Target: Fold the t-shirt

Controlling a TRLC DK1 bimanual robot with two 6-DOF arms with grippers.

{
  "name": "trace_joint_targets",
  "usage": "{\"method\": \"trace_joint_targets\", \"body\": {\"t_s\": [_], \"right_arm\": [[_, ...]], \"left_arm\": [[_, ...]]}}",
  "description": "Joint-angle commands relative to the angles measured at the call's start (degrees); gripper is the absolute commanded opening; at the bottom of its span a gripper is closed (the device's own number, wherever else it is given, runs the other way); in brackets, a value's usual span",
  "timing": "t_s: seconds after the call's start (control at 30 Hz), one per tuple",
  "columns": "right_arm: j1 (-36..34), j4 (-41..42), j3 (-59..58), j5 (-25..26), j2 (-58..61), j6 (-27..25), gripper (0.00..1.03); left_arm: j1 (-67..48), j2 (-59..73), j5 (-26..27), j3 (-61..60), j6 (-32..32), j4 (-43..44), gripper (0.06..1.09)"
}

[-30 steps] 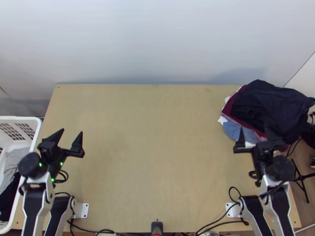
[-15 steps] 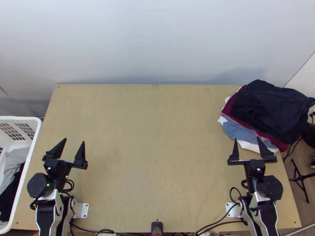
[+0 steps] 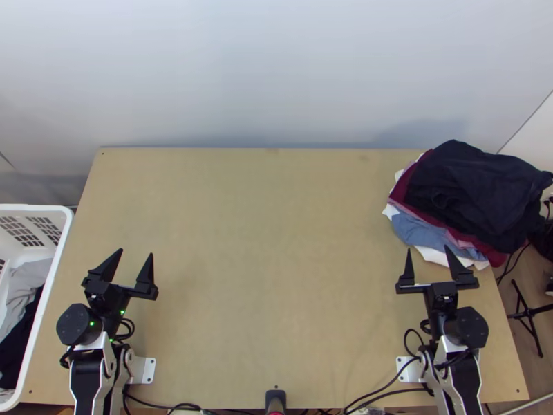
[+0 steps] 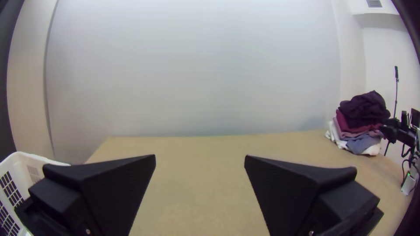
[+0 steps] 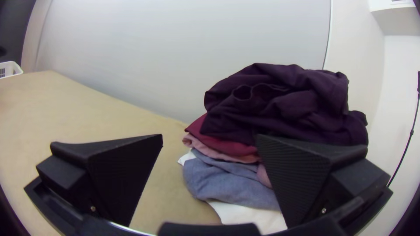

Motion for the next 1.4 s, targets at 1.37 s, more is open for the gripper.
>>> {"method": "trace_joint_targets", "body": {"t_s": [1.37], "right_arm": [[-4.3, -2.3, -0.3, -2.2, -0.1, 1.4, 0.99]], "left_arm": [[2.8, -0.1, 0.0, -0.3, 6.1, -5.4, 1.05]]}}
